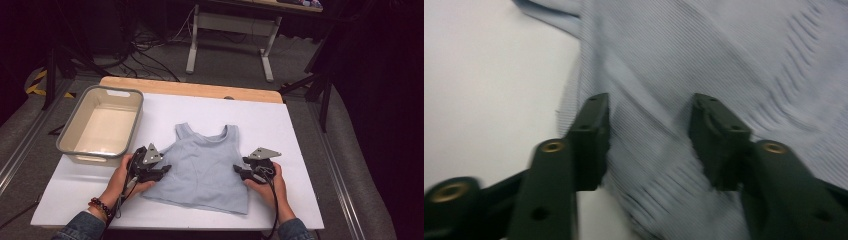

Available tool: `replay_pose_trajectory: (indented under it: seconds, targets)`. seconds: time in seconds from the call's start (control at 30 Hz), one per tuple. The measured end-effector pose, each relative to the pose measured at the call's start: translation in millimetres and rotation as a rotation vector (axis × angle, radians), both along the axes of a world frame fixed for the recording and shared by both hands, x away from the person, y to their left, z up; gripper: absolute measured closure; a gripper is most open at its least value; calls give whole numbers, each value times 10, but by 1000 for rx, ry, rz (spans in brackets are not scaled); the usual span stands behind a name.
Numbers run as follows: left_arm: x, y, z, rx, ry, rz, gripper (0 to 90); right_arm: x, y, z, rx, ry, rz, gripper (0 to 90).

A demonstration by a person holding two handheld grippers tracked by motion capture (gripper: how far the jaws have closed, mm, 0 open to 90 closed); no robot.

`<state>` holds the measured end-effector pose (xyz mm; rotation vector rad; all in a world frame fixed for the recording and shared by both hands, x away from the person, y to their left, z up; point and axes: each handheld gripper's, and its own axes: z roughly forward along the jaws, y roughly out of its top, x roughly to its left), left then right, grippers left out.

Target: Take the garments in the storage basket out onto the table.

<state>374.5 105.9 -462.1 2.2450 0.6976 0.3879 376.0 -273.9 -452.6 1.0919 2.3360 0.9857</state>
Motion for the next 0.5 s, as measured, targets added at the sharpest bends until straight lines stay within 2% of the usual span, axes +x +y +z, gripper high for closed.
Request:
replay_pose_trajectory:
  seconds: [0.1, 0.13, 0.17, 0.23, 0.27, 0.37, 0.4, 0.5]
  targets:
    - [-20, -9, 5, 3, 17, -25, 675, -9, -5, 2, 9, 20, 8, 542]
    - [-27, -10, 4, 1, 28, -37, 729, -10, -16, 5, 17, 39, 15, 563]
    - [-33, -5, 6, 0, 33, -41, 729, -10, -16, 5, 17, 39, 15, 563]
    - [-46, 5, 2, -6, 36, -52, 749, -6, -43, 6, 43, 69, 12, 571]
    - [-53, 8, 0, -6, 38, -67, 791, -8, -60, 0, 58, 78, 12, 592]
    - [-57, -2, 2, -2, 40, -71, 870, -25, -68, -15, 74, 68, 31, 650]
    - [-63, -8, 3, 1, 35, -67, 889, -33, -58, -11, 65, 59, 45, 673]
    - [-84, -15, 5, 14, 17, -67, 897, -55, -38, -1, 48, 38, 64, 761]
